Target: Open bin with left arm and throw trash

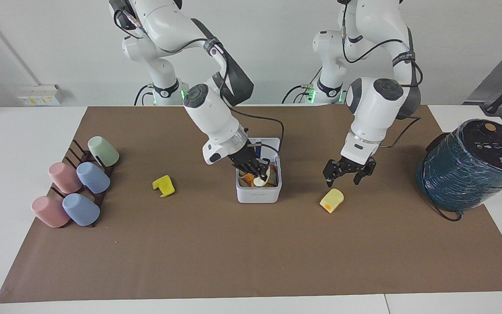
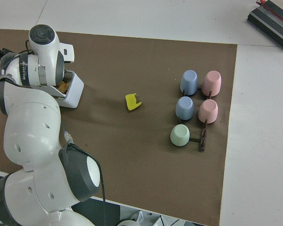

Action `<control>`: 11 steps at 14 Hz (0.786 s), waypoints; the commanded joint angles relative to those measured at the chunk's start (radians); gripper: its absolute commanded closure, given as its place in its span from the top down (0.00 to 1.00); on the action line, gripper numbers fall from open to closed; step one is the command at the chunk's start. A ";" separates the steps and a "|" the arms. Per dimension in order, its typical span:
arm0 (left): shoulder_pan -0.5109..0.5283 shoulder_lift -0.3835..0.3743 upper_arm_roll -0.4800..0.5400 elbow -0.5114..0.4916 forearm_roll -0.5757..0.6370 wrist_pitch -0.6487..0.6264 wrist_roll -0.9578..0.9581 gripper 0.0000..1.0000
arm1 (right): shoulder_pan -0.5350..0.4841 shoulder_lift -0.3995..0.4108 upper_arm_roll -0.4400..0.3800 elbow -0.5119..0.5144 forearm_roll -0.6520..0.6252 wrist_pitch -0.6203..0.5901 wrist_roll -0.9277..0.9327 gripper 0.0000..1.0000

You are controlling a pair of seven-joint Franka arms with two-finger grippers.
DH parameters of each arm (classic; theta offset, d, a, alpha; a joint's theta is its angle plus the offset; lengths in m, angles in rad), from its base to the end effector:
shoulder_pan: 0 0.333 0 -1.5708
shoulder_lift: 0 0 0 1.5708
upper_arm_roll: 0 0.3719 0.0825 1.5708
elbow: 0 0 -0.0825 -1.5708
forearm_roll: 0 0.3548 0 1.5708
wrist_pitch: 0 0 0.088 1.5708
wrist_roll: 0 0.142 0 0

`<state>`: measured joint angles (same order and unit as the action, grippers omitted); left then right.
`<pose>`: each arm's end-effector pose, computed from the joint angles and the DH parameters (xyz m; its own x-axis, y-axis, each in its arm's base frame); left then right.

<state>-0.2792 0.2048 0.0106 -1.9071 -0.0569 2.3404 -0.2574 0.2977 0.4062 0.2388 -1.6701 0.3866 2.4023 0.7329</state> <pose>0.5979 -0.1674 0.4500 0.9779 0.0335 0.2064 0.0124 -0.9947 0.1025 0.6094 0.3483 0.4459 0.8955 -0.4359 -0.0895 -0.4222 -0.7688 -0.4803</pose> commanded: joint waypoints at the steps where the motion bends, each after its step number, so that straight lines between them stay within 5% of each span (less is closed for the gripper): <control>1: 0.006 0.022 -0.003 -0.029 -0.012 0.069 0.072 1.00 | -0.008 -0.017 0.002 -0.028 0.025 0.023 0.002 1.00; 11: 0.023 0.137 0.000 -0.029 -0.001 0.200 0.185 1.00 | 0.000 -0.041 -0.007 -0.016 -0.014 0.017 -0.009 1.00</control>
<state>-0.2663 0.3492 0.0135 -1.9258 -0.0568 2.5241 -0.1041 0.3063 0.3975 0.2375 -1.6744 0.3846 2.4149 0.7329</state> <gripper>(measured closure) 0.000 0.000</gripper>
